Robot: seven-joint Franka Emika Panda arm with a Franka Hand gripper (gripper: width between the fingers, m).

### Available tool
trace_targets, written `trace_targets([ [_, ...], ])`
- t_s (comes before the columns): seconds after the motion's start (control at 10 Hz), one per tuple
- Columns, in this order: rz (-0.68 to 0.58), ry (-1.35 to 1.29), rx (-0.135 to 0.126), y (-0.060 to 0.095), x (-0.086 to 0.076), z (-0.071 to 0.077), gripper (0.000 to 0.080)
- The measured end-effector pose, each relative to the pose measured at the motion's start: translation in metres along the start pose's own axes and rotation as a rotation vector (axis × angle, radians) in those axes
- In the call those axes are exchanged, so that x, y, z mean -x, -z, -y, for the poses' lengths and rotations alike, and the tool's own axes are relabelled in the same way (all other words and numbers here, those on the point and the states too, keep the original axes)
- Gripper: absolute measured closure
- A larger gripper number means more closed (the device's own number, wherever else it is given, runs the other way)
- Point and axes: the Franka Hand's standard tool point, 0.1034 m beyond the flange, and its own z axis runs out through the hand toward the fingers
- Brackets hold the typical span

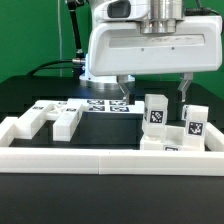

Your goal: Assemble chair

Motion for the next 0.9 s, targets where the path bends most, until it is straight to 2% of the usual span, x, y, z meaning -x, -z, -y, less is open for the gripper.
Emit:
trace_targets([
  [0.1,0.003,0.002,0.000,-0.0020,0.0010,-0.0001,0.0268],
  [0.2,0.006,0.002,-0.001,-0.0038,0.0019,0.0002,0.0268],
  [0.4,0.008,0.003,-0.001,-0.0050,0.0025,0.0003,0.0511],
  [0.7,0.008,-0.010,-0.002,-0.0051,0.0025,0.0005,0.0511],
  [0.9,0.008,-0.118,-0.010,-0.0053,0.0024,0.0021,0.0511],
])
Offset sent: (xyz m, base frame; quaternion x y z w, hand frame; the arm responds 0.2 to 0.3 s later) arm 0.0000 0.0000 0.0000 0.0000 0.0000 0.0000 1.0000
